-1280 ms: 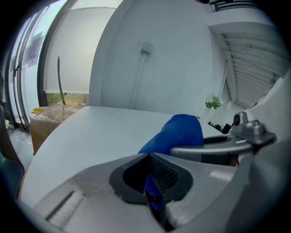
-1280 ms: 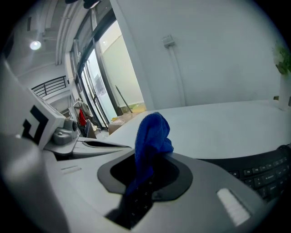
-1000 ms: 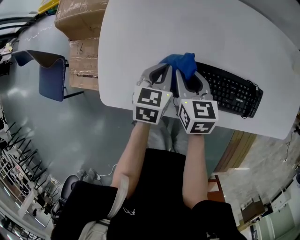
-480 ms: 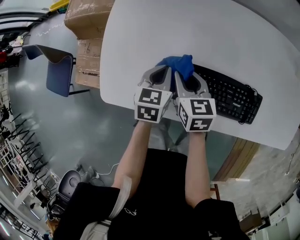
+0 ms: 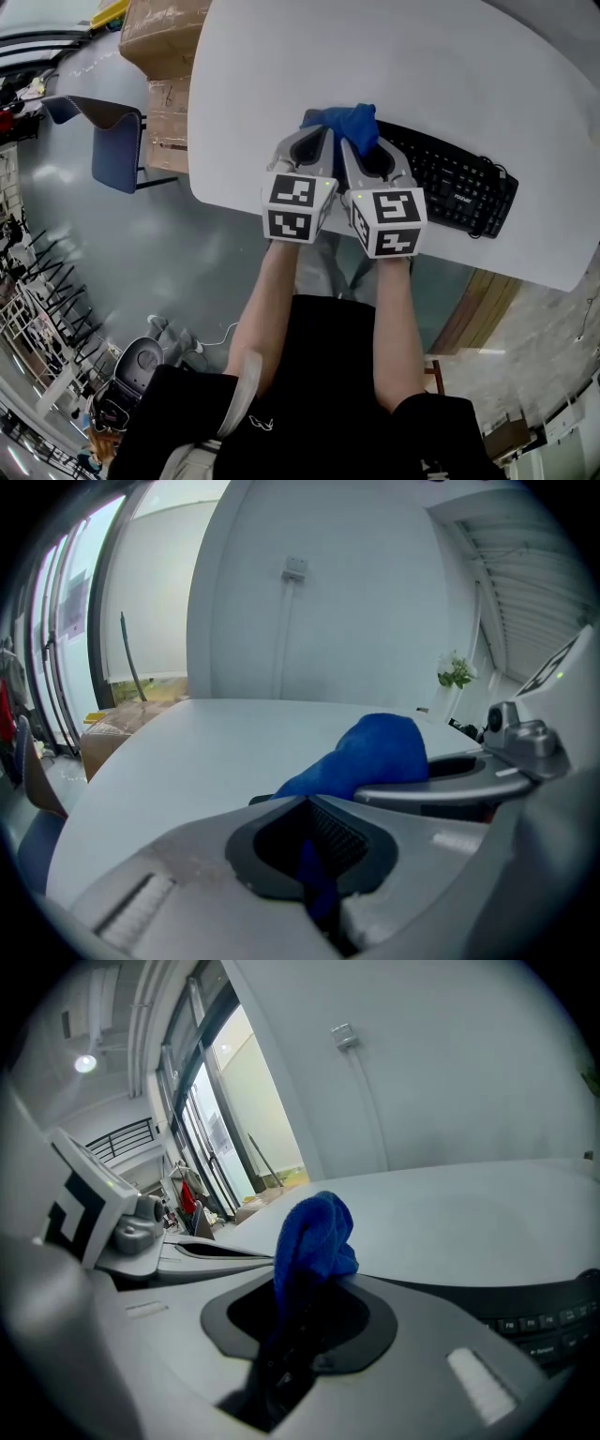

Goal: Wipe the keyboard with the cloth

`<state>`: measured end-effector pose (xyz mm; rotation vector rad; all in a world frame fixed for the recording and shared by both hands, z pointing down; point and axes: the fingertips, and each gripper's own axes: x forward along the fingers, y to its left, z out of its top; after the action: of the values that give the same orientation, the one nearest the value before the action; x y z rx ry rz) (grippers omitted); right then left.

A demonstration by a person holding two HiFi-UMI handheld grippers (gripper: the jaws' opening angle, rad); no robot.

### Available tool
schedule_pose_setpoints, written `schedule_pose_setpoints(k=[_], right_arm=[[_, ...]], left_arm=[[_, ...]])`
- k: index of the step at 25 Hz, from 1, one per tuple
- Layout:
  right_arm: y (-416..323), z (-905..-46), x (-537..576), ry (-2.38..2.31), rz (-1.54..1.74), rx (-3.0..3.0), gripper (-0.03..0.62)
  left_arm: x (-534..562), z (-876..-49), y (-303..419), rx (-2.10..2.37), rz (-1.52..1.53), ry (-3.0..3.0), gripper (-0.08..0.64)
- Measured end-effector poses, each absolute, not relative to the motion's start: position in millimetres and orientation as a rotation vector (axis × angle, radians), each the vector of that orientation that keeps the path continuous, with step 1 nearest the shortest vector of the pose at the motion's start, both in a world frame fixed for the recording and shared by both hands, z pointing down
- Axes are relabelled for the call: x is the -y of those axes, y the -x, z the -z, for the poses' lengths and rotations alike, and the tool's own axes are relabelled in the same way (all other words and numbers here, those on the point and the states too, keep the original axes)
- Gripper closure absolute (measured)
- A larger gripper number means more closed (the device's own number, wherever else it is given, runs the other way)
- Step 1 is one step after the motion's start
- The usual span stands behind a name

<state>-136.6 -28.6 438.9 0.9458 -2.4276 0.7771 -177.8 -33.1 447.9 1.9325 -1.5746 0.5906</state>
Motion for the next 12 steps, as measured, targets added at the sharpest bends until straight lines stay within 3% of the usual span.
schedule_pose_setpoints(k=[12], right_arm=[[101,-439,29,-0.982,-0.747,2.387,0.5]], left_arm=[[27,-458,142,1.512,-0.649,-1.935,0.564]])
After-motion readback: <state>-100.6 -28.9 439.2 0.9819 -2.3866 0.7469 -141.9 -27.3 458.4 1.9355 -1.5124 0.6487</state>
